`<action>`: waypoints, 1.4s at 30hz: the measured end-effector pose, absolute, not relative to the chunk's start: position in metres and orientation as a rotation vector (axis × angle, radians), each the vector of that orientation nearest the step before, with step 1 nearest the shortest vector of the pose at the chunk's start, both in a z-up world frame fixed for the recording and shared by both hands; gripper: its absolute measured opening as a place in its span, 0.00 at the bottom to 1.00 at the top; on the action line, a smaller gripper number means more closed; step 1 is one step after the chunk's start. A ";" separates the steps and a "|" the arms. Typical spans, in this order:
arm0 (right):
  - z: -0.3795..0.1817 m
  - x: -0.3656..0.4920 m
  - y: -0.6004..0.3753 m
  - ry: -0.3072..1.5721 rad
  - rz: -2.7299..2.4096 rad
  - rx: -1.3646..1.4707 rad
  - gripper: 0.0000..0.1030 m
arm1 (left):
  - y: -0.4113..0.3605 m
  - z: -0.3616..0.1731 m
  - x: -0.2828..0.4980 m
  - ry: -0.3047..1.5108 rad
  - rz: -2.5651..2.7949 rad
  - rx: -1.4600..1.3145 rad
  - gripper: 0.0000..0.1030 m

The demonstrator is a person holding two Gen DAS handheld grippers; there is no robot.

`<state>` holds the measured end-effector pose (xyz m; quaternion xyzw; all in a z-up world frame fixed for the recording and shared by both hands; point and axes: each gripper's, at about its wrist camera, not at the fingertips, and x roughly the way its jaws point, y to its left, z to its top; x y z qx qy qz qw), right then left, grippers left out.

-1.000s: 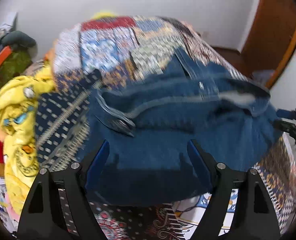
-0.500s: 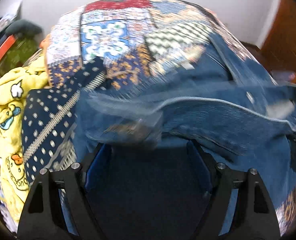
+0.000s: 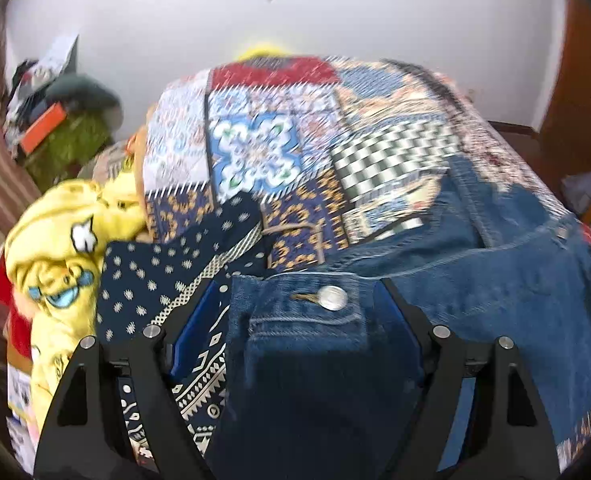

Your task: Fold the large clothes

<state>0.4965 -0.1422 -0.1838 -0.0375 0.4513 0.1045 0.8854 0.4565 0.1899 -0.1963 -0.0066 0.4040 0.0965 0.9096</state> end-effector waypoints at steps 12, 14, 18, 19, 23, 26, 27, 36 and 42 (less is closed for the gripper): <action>-0.181 0.419 -0.060 0.927 0.533 -0.199 0.59 | 0.124 -0.201 0.415 0.849 -0.074 -0.047 0.77; -0.191 0.416 -0.058 0.944 0.549 -0.226 0.59 | 0.122 -0.216 0.413 0.879 -0.066 -0.046 0.77; -0.214 0.420 -0.067 1.000 0.515 -0.248 0.61 | 0.125 -0.249 0.408 0.960 -0.015 -0.004 0.77; -0.216 0.420 -0.073 1.003 0.506 -0.238 0.66 | 0.128 -0.253 0.405 0.959 -0.011 0.004 0.77; -0.216 0.425 -0.100 1.014 0.452 -0.203 0.72 | 0.145 -0.257 0.383 0.880 -0.006 0.010 0.78; -0.212 0.420 -0.114 0.999 0.425 -0.224 0.72 | 0.157 -0.254 0.368 0.843 -0.025 -0.002 0.77; -0.210 0.418 -0.120 0.990 0.390 -0.241 0.72 | 0.160 -0.253 0.361 0.833 0.004 0.015 0.77; -0.195 0.395 -0.166 0.944 0.269 -0.247 0.72 | 0.201 -0.253 0.318 0.815 0.154 -0.052 0.78; -0.196 0.386 -0.204 0.980 0.226 -0.133 0.72 | 0.239 -0.258 0.276 0.798 0.302 -0.276 0.82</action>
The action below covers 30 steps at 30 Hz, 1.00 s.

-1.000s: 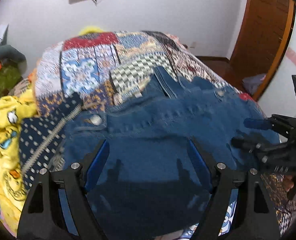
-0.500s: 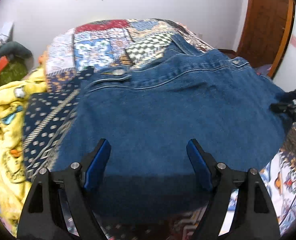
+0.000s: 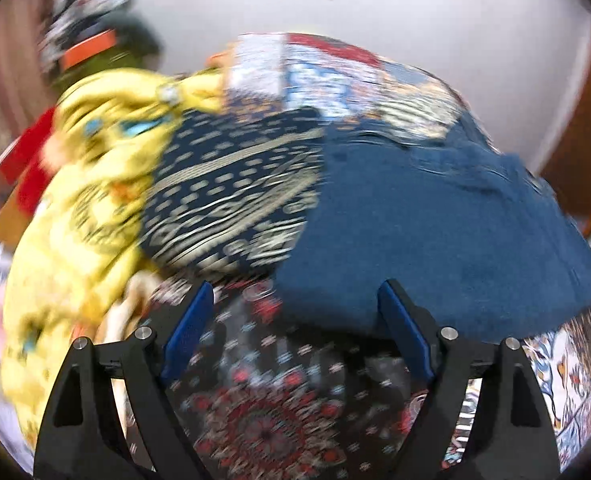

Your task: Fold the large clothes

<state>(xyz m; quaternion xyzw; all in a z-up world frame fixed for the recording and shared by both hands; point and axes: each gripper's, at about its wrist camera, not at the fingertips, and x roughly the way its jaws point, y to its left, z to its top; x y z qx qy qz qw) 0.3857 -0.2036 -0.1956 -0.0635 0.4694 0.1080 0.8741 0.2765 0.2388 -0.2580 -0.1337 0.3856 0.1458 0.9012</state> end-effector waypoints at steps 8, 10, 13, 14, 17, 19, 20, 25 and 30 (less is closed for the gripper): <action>-0.166 0.373 -0.202 0.901 0.204 -0.133 0.72 | 0.262 -0.260 0.253 0.820 0.299 -0.561 0.82; -0.158 0.370 -0.193 0.869 0.225 -0.146 0.72 | 0.260 -0.265 0.258 0.829 0.238 -0.645 0.82; -0.153 0.370 -0.177 0.837 0.268 -0.159 0.72 | 0.250 -0.279 0.272 0.860 0.102 -0.814 0.82; -0.153 0.370 -0.170 0.832 0.287 -0.163 0.72 | 0.248 -0.282 0.276 0.865 0.082 -0.842 0.82; -0.161 0.372 -0.152 0.836 0.339 -0.188 0.72 | 0.243 -0.294 0.294 0.883 0.031 -0.944 0.81; -0.168 0.371 -0.142 0.849 0.358 -0.199 0.73 | 0.242 -0.303 0.305 0.884 0.011 -1.015 0.77; -0.172 0.372 -0.137 0.860 0.369 -0.204 0.73 | 0.243 -0.308 0.312 0.889 0.006 -1.046 0.72; -0.188 0.373 -0.121 0.899 0.395 -0.230 0.73 | 0.249 -0.328 0.334 0.887 -0.007 -1.153 0.57; -0.197 0.373 -0.116 0.944 0.412 -0.227 0.73 | 0.241 -0.309 0.332 0.834 0.056 -1.053 0.38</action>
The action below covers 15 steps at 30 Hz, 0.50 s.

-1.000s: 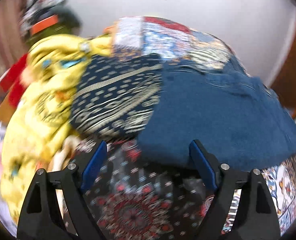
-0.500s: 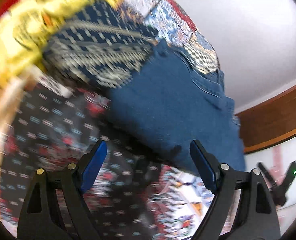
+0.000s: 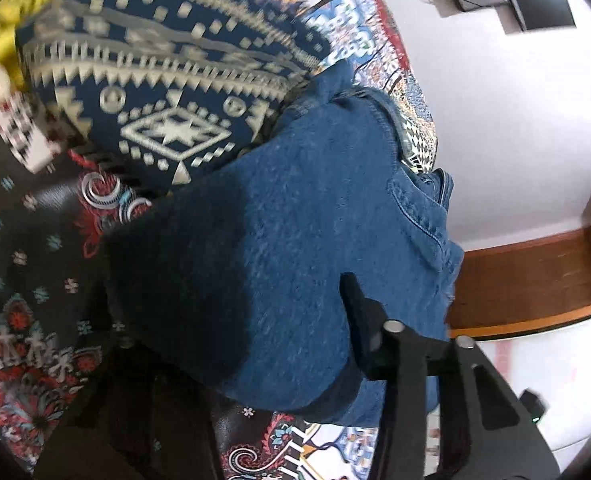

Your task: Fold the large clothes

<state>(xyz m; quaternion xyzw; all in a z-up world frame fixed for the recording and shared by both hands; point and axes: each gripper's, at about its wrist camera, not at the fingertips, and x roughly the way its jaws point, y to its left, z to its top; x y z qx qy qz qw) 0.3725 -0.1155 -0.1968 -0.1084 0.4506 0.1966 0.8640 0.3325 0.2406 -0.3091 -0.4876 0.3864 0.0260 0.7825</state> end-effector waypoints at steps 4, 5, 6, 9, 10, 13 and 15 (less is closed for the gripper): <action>-0.196 0.372 -0.113 0.959 0.413 -0.233 0.73 | 0.224 -0.276 0.329 0.806 0.090 -0.879 0.25; -0.194 0.371 -0.112 0.957 0.417 -0.236 0.73 | 0.219 -0.265 0.328 0.793 0.096 -0.838 0.23; -0.191 0.371 -0.111 0.953 0.421 -0.237 0.73 | 0.214 -0.253 0.326 0.773 0.101 -0.801 0.23; -0.182 0.371 -0.105 0.940 0.432 -0.229 0.73 | 0.203 -0.221 0.329 0.706 0.100 -0.717 0.22; -0.179 0.372 -0.103 0.934 0.440 -0.222 0.73 | 0.199 -0.209 0.328 0.681 0.095 -0.689 0.21; -0.171 0.374 -0.090 0.921 0.470 -0.201 0.73 | 0.184 -0.172 0.323 0.595 0.085 -0.596 0.21; -0.169 0.376 -0.078 0.924 0.501 -0.188 0.73 | 0.178 -0.154 0.314 0.546 0.087 -0.547 0.21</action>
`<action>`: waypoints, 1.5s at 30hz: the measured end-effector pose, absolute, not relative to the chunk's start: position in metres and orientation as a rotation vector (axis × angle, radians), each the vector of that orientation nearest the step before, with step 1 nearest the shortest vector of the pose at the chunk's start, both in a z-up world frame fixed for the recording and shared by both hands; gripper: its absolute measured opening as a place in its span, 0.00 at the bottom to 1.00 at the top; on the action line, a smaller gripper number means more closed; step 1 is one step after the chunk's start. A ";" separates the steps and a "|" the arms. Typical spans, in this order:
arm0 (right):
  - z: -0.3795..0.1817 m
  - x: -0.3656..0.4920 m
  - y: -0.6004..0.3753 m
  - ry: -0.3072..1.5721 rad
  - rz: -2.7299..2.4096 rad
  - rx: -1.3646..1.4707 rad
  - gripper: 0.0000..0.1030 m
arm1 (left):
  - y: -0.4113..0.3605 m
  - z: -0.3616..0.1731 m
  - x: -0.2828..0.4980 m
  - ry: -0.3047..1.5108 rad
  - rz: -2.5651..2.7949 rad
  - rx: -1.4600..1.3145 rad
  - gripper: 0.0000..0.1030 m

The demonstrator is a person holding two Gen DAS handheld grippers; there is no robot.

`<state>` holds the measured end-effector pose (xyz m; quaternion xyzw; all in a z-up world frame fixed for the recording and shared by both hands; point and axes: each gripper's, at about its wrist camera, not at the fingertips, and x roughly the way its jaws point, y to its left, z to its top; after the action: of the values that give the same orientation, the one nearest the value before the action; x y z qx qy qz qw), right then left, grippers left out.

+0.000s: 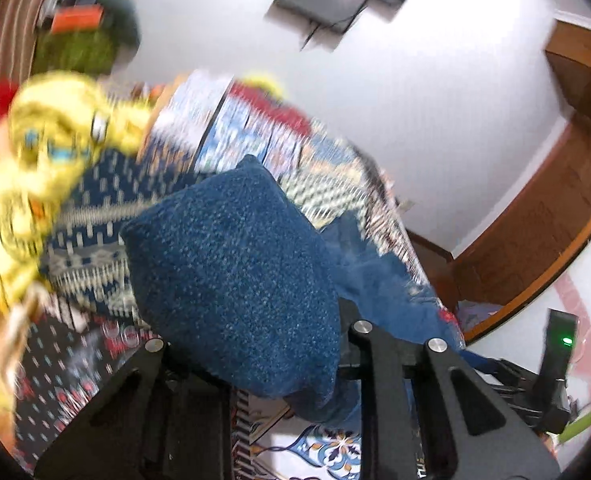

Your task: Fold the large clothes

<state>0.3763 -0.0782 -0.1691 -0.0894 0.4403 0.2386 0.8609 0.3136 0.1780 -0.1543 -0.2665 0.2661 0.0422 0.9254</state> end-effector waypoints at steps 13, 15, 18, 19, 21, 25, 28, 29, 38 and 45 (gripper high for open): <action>-0.236 0.386 -0.008 1.133 0.672 -0.155 0.84 | 0.166 -0.142 0.305 0.523 0.149 -0.373 0.21; -0.238 0.388 -0.011 1.145 0.677 -0.146 0.84 | 0.164 -0.142 0.310 0.520 0.146 -0.358 0.21; -0.227 0.386 -0.023 1.146 0.694 -0.137 0.84 | 0.150 -0.132 0.318 0.511 0.120 -0.317 0.21; -0.222 0.387 -0.030 1.135 0.687 -0.128 0.84 | 0.146 -0.129 0.320 0.507 0.109 -0.308 0.21; -0.201 0.384 -0.055 1.070 0.645 -0.103 0.84 | 0.127 -0.116 0.329 0.492 0.067 -0.273 0.21; -0.164 0.375 -0.115 0.955 0.528 -0.061 0.84 | 0.077 -0.102 0.352 0.474 -0.038 -0.203 0.20; -0.143 0.366 -0.162 0.881 0.413 -0.047 0.84 | 0.029 -0.100 0.368 0.482 -0.149 -0.135 0.20; -0.137 0.361 -0.182 0.862 0.365 -0.041 0.84 | 0.015 -0.101 0.371 0.487 -0.176 -0.113 0.20; -0.134 0.331 -0.274 0.866 0.136 0.020 0.84 | -0.086 -0.193 0.393 0.814 -0.478 0.090 0.20; -0.135 0.323 -0.284 0.878 0.136 0.003 0.84 | -0.084 -0.216 0.373 0.882 -0.497 0.177 0.27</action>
<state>0.3230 -0.2836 -0.1353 0.0015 0.4245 0.0657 0.9030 0.3730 -0.0840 -0.2161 0.0845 0.4218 -0.2375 0.8709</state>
